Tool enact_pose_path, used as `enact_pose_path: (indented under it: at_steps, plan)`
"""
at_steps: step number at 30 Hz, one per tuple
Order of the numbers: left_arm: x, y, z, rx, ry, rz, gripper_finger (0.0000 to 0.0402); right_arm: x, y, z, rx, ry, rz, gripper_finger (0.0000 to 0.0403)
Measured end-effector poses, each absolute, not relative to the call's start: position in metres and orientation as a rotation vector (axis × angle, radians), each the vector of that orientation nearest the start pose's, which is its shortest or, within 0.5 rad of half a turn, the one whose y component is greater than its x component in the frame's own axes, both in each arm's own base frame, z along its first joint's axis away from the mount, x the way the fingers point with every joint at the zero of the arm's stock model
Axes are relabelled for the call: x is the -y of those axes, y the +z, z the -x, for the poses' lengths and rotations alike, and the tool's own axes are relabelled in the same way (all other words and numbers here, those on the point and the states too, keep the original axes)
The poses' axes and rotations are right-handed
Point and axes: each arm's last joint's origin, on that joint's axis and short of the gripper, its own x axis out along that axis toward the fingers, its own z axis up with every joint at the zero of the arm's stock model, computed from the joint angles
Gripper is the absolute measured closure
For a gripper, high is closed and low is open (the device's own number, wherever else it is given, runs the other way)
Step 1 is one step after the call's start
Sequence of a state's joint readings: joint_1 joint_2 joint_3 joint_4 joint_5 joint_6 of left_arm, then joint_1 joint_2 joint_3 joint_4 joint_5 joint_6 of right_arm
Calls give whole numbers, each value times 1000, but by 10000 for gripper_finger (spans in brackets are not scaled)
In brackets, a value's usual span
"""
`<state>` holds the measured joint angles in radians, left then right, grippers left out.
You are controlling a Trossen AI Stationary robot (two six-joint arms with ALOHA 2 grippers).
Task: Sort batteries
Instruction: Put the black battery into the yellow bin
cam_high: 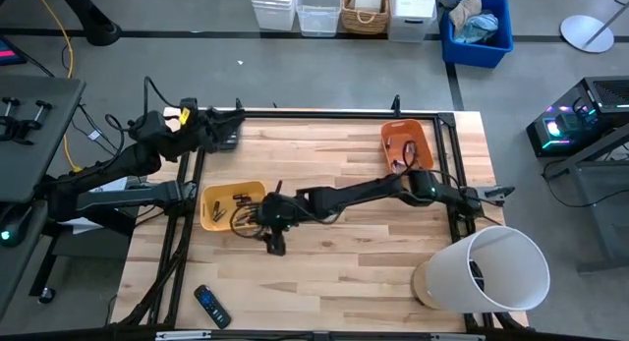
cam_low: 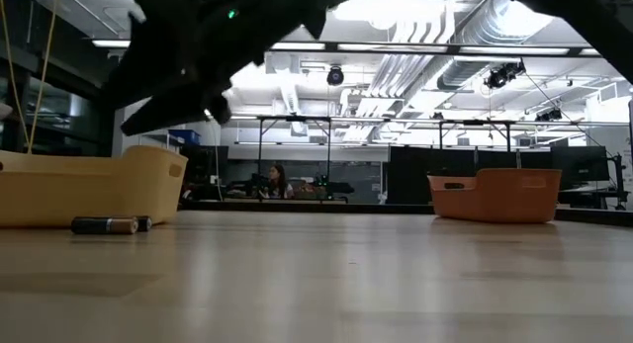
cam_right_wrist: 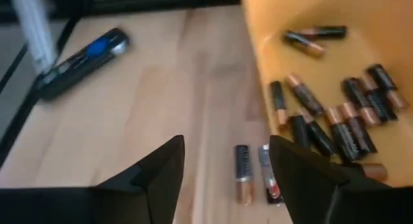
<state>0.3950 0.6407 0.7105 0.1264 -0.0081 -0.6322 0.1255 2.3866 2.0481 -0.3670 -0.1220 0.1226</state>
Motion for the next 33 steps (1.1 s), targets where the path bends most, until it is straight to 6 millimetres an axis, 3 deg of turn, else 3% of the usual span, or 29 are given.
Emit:
enact_pose_path:
  at_steps: [6,13,19,28,33]
  plan:
    - [-56,358,-132,353,333,704,206,-82,177,-530,-681,114,-198,209]
    - [-56,358,-132,354,332,706,206,-122,170,-519,-724,167,-18,231]
    - [-56,360,-131,379,322,702,206,-106,170,-522,-721,84,-24,232]
    - [-57,362,-131,410,341,698,206,-102,141,-531,-710,159,77,232]
    - [-57,363,-130,414,340,698,206,-99,124,-534,-721,104,53,232]
